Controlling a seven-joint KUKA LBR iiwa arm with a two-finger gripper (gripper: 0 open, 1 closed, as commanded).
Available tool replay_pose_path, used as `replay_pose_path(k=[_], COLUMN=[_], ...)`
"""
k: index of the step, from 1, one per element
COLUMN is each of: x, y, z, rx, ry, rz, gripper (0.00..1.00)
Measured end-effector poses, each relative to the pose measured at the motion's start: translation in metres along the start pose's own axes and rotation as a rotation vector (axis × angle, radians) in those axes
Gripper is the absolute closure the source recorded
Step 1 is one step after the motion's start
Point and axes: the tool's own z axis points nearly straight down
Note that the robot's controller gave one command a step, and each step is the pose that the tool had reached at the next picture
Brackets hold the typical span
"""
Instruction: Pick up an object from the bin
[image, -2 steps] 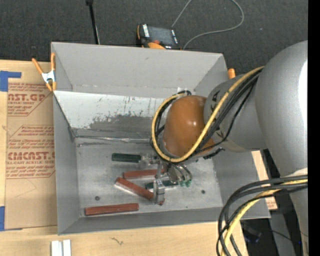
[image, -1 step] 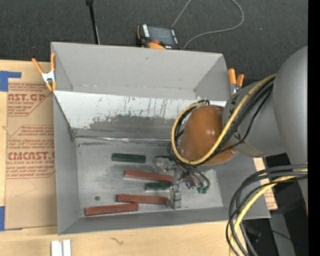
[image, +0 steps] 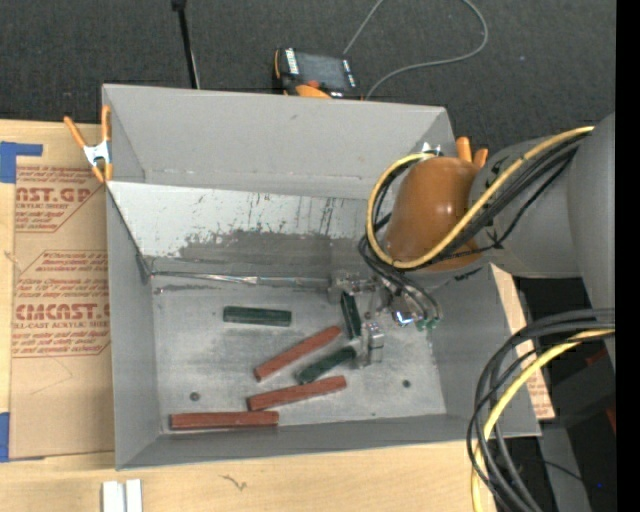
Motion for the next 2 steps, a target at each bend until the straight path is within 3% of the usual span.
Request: replay_pose_path(k=[1, 2], x=[0.0248, 0.0238], y=[0.0462, 0.0438], z=[0.0009, 0.0006], rx=[-0.006, -0.004], ry=[0.008, 0.005], rz=[-0.065, -0.061], gripper=[0.0, 1.0])
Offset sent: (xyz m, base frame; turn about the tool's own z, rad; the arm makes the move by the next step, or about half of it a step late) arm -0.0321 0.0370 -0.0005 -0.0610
